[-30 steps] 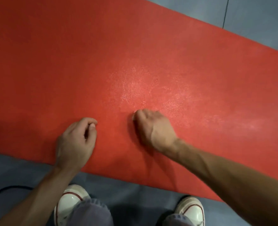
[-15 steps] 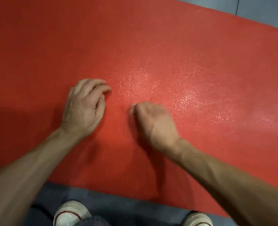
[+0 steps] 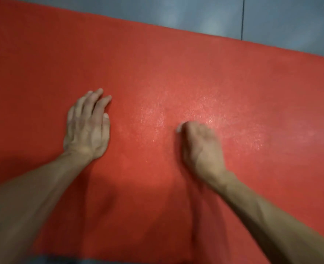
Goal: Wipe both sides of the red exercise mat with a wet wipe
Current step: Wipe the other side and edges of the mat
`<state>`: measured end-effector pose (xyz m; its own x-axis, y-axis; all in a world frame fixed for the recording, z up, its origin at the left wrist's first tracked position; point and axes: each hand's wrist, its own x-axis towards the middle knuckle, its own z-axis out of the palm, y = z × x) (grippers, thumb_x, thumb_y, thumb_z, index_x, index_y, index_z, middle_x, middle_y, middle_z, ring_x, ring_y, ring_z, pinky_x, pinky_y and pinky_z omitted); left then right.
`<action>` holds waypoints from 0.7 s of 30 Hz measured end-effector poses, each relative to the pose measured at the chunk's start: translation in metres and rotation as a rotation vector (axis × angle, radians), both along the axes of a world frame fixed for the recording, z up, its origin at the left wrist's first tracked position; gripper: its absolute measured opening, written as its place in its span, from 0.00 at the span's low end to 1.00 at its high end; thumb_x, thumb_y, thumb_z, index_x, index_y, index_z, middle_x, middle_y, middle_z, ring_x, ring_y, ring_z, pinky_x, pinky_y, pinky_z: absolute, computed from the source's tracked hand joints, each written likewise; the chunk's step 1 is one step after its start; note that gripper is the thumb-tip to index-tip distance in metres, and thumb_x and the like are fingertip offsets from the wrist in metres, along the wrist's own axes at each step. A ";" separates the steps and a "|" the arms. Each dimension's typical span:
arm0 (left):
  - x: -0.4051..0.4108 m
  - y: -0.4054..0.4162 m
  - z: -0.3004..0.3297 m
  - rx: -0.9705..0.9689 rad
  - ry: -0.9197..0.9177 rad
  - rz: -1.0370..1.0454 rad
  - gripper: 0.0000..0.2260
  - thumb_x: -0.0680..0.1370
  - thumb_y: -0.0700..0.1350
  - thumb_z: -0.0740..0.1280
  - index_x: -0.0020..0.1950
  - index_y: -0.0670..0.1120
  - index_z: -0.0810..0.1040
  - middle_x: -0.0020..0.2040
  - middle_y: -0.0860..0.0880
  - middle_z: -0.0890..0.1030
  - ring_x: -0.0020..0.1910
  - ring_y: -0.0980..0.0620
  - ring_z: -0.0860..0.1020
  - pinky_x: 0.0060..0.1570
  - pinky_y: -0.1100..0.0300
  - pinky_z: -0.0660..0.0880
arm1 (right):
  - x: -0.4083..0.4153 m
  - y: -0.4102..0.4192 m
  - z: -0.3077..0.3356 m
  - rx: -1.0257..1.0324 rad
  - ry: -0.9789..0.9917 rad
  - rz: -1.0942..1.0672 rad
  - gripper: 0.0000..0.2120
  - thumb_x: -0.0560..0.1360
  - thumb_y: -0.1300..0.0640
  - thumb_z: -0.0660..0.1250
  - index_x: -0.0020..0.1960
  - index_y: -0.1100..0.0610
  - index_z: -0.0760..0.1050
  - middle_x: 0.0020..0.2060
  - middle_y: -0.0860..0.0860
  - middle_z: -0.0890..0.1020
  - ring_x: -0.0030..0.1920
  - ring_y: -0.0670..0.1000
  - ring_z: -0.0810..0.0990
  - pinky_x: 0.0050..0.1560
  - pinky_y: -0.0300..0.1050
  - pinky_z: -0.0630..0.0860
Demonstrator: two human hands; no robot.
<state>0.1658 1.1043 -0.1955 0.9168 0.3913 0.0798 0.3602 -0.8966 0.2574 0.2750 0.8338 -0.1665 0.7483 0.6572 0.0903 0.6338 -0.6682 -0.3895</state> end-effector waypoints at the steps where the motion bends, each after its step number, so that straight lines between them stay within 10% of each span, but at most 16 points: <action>1: 0.001 0.000 0.001 -0.003 0.006 0.010 0.21 0.82 0.46 0.56 0.76 0.47 0.70 0.78 0.47 0.67 0.78 0.43 0.63 0.74 0.42 0.61 | -0.021 0.019 -0.002 0.020 0.014 0.098 0.05 0.79 0.61 0.64 0.54 0.53 0.75 0.42 0.49 0.79 0.41 0.56 0.77 0.44 0.54 0.73; 6: 0.003 -0.001 0.000 -0.019 0.013 0.032 0.22 0.81 0.46 0.57 0.75 0.48 0.70 0.78 0.48 0.67 0.78 0.43 0.63 0.73 0.41 0.61 | -0.070 0.054 -0.006 0.011 -0.089 0.616 0.06 0.83 0.56 0.60 0.58 0.54 0.75 0.44 0.49 0.79 0.43 0.54 0.76 0.44 0.51 0.70; 14: 0.006 -0.001 0.001 -0.035 0.028 0.045 0.22 0.81 0.45 0.57 0.75 0.47 0.70 0.78 0.48 0.67 0.78 0.43 0.63 0.74 0.40 0.61 | 0.069 0.007 0.003 -0.055 -0.104 -0.280 0.08 0.82 0.54 0.60 0.47 0.56 0.71 0.34 0.57 0.79 0.33 0.61 0.77 0.36 0.51 0.67; 21: 0.005 -0.001 0.001 -0.034 0.020 0.047 0.22 0.80 0.45 0.57 0.75 0.48 0.70 0.78 0.48 0.67 0.78 0.43 0.63 0.73 0.41 0.61 | -0.036 0.066 -0.008 -0.024 -0.101 0.460 0.06 0.80 0.56 0.64 0.56 0.55 0.76 0.41 0.49 0.79 0.40 0.55 0.76 0.43 0.51 0.68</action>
<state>0.1710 1.1034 -0.1942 0.8986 0.4362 0.0473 0.4074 -0.8695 0.2793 0.2391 0.9000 -0.1745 0.3667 0.9215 0.1282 0.9002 -0.3167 -0.2988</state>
